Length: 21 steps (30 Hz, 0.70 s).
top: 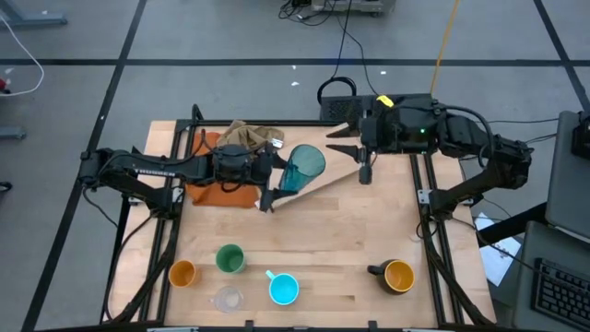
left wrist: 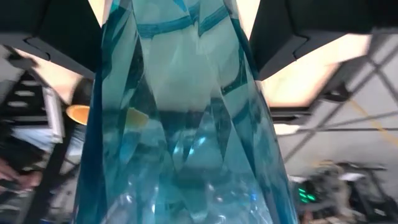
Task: Stack small to large cups/mugs on shelf
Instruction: Put the blue cup on the shelf
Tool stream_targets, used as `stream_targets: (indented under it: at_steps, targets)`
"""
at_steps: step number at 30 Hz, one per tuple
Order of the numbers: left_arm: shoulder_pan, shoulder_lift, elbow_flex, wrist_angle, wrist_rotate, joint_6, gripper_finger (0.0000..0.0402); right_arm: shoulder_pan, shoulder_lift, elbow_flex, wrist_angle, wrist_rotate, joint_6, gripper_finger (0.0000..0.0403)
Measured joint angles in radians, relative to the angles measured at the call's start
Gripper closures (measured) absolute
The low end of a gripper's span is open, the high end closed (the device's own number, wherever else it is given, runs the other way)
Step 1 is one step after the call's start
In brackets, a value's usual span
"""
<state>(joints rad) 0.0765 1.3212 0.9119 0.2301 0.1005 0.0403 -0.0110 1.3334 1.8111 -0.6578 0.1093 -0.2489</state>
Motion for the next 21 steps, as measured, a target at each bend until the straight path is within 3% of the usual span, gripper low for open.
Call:
stream_targets:
  at_steps: [4,10,21]
  targets:
    - [0.0,0.0,0.0,0.016,-0.058,0.007,0.0074,0.0,0.0,0.0,-0.014,0.0,0.0,0.0316]
    - [-0.013,0.001,0.0,0.021,-0.222,0.003,0.0074,0.0,0.0,0.0,-0.045,0.001,0.004,0.0316]
    - [-0.054,0.064,-0.002,0.151,-0.461,0.012,0.0074,0.0,0.0,-0.001,-0.088,0.0,0.008,0.0316]
